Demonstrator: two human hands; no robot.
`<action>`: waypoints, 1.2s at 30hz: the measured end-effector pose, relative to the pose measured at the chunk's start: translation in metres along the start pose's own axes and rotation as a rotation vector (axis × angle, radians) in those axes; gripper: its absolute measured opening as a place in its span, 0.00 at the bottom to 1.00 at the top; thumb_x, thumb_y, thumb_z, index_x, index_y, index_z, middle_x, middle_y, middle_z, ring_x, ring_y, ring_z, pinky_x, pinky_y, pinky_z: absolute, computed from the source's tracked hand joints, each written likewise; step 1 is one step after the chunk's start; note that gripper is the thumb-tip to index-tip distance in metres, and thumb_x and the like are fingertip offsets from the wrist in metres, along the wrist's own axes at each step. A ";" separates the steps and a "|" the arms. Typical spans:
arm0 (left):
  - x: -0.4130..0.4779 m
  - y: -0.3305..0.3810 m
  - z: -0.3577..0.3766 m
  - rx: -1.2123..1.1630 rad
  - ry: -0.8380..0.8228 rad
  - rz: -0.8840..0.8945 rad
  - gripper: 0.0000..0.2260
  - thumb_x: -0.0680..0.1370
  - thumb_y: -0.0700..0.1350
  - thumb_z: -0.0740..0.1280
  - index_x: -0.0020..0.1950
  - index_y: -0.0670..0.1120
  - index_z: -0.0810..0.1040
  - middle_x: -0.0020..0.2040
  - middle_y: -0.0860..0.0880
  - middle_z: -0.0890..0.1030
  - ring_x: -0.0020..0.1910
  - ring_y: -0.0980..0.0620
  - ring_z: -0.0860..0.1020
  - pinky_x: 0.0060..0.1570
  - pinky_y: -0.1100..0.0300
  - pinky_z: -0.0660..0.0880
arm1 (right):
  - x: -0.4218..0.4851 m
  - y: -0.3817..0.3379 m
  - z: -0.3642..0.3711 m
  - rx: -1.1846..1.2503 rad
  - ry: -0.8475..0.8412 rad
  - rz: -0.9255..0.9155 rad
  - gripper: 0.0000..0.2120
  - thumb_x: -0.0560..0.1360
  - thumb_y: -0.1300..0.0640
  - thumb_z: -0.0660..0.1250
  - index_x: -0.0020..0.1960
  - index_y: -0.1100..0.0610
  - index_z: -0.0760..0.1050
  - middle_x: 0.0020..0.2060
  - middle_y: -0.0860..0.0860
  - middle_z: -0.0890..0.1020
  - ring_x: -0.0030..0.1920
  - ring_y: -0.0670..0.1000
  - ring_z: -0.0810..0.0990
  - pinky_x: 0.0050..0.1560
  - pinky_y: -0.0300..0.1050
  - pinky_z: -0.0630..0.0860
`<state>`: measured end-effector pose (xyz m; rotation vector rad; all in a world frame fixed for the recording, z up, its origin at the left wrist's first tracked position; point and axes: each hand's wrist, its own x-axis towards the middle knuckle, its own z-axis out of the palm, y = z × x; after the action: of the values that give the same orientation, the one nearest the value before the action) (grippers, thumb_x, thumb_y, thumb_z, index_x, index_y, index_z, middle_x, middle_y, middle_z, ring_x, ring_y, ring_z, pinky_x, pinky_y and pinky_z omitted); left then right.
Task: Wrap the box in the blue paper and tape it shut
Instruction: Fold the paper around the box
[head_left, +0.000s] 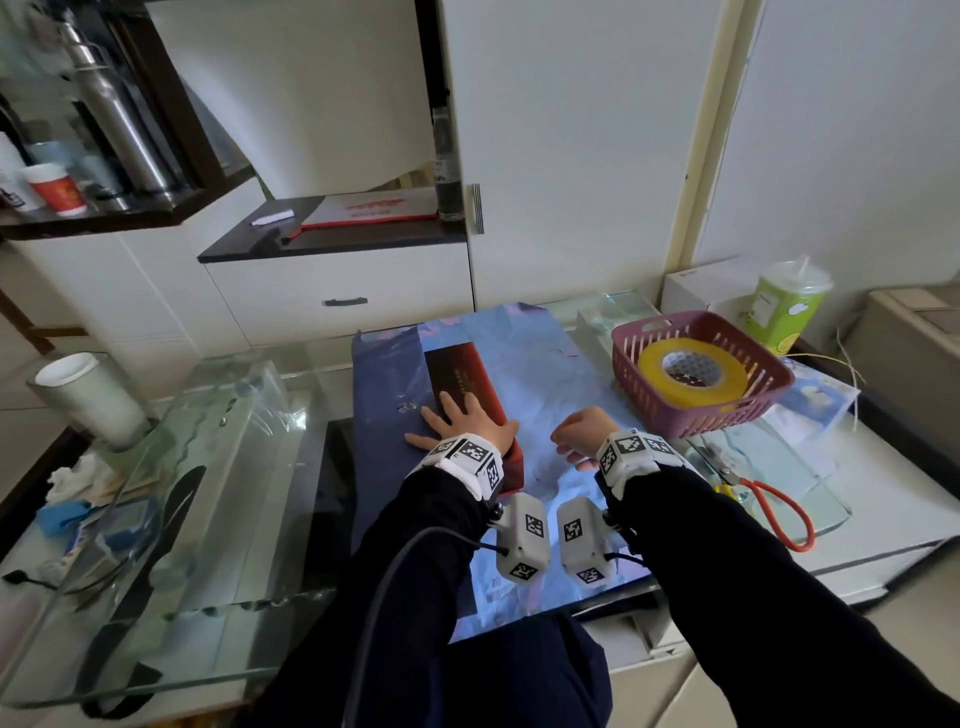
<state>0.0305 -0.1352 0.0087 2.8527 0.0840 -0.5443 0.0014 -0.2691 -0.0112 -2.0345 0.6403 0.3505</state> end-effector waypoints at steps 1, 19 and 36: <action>0.000 0.000 -0.003 -0.003 0.013 -0.008 0.37 0.77 0.64 0.57 0.78 0.49 0.45 0.78 0.46 0.40 0.76 0.38 0.40 0.69 0.30 0.42 | 0.001 -0.003 0.000 -0.012 0.031 -0.020 0.12 0.76 0.65 0.61 0.55 0.69 0.77 0.39 0.59 0.77 0.36 0.55 0.74 0.37 0.44 0.72; -0.015 -0.012 -0.028 0.060 0.257 -0.072 0.37 0.75 0.55 0.59 0.77 0.49 0.42 0.78 0.44 0.40 0.75 0.36 0.38 0.64 0.25 0.40 | -0.007 -0.028 -0.004 -0.215 0.324 0.033 0.23 0.76 0.61 0.61 0.70 0.59 0.64 0.69 0.60 0.61 0.70 0.60 0.60 0.69 0.49 0.61; -0.032 -0.015 -0.053 0.029 0.308 -0.045 0.37 0.74 0.53 0.59 0.77 0.49 0.42 0.78 0.44 0.40 0.75 0.36 0.38 0.64 0.25 0.38 | -0.025 -0.038 0.001 -0.317 0.494 0.016 0.31 0.72 0.59 0.69 0.70 0.59 0.59 0.69 0.60 0.62 0.70 0.60 0.59 0.67 0.51 0.60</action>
<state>0.0185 -0.1084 0.0647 2.9457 0.1947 -0.1112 0.0024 -0.2450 0.0274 -2.4460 0.9469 -0.0563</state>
